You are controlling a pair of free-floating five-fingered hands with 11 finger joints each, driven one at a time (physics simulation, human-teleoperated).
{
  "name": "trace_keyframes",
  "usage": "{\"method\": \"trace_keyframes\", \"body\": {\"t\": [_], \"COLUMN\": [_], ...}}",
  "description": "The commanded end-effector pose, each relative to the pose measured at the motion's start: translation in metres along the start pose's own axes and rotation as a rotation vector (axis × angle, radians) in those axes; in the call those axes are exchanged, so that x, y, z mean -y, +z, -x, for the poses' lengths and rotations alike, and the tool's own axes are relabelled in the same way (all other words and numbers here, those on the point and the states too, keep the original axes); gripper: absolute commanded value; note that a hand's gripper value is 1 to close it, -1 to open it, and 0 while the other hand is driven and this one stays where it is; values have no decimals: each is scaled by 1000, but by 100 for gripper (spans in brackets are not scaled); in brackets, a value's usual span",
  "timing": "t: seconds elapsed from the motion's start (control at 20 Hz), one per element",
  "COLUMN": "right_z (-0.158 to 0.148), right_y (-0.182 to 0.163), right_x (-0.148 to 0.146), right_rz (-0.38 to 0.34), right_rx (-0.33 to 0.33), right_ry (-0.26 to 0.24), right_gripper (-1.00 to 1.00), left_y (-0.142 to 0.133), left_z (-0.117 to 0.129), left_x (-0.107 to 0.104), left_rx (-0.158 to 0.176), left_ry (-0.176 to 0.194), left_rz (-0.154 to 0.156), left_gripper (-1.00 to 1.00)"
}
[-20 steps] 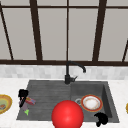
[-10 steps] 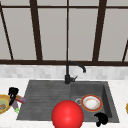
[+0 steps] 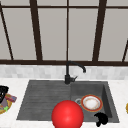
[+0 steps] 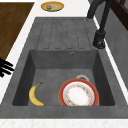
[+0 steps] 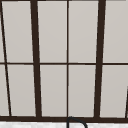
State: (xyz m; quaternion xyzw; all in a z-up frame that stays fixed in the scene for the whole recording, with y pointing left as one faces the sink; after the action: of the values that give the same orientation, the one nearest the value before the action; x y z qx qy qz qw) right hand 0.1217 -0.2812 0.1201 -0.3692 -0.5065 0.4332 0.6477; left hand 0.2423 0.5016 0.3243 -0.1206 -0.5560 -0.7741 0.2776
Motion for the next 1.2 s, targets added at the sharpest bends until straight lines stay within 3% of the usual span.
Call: {"method": "trace_keyframes", "body": {"t": [0.0,0.1,0.3,0.4,0.65,0.9,1.0,1.15], "right_z": [0,0,0,0,0,0,0,0], "right_y": [0,0,0,0,0,0,0,0], "right_x": [0,0,0,0,0,0,0,0], "right_rz": [0,0,0,0,0,0,0,0], "right_rx": [0,0,0,0,0,0,0,0], "right_ry": [0,0,0,0,0,0,0,0], "right_gripper": [0,0,0,0,0,0,0,0], "left_y": [30,44,72,79,87,96,100,107], "left_z": [13,26,48,69,119,164,182,198], "left_x": [-5,-7,-10,2,27,29,32,61], "left_rx": [6,6,8,3,17,10,12,21], "left_ry": [-7,-31,-36,-28,-39,-105,-115,-93], "left_rz": [-15,-32,-36,-20,-47,-78,-85,-93], "left_gripper": [100,100,100,100,100,100,100,100]}}
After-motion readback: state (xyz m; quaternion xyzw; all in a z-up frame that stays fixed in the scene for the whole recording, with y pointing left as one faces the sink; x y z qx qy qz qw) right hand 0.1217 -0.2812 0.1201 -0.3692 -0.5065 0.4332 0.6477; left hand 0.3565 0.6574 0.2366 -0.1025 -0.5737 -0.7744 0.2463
